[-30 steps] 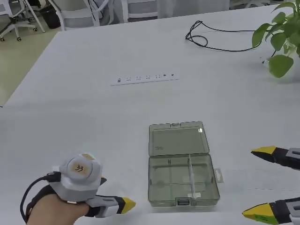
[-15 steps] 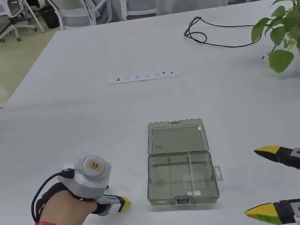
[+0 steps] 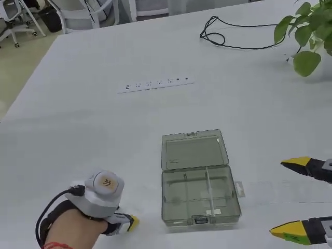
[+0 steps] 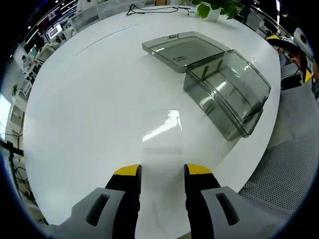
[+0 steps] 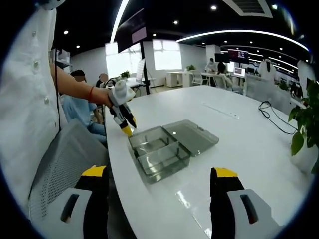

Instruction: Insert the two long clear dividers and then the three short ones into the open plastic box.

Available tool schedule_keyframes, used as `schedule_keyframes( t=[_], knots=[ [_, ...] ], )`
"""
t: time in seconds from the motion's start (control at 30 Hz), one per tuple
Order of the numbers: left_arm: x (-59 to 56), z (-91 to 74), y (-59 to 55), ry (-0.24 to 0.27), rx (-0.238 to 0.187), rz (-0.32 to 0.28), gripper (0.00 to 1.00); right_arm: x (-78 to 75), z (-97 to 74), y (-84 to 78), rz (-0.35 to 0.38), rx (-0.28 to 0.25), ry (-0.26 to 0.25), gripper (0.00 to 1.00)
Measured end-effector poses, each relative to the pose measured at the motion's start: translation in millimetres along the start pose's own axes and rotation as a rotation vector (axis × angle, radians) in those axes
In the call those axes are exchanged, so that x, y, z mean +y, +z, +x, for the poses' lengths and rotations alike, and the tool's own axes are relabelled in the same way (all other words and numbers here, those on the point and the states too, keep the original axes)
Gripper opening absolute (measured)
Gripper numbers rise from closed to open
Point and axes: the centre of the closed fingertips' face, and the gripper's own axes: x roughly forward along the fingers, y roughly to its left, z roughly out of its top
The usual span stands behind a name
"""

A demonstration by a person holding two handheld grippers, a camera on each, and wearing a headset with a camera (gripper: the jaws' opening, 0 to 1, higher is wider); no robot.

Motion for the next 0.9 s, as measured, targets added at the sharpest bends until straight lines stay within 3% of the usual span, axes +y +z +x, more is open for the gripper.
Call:
schedule_keyframes(
  t=[0.43, 0.67, 0.9],
  knots=[
    [-1.4, -0.5, -0.4, -0.014, 0.038, 0.014, 0.32, 2.3, -0.1, -3.1, 0.009, 0.006, -0.01, 0.84],
    [-5.1, -2.5, 0.8, -0.046, 0.014, -0.03, 0.31, 4.7, 1.4, -2.5, 0.016, 0.008, -0.012, 0.84],
    [-6.5, -5.5, 2.3, -0.079, -0.038, -0.118, 0.31, 7.5, 3.0, 0.0, 0.015, 0.018, -0.013, 0.83]
  ],
)
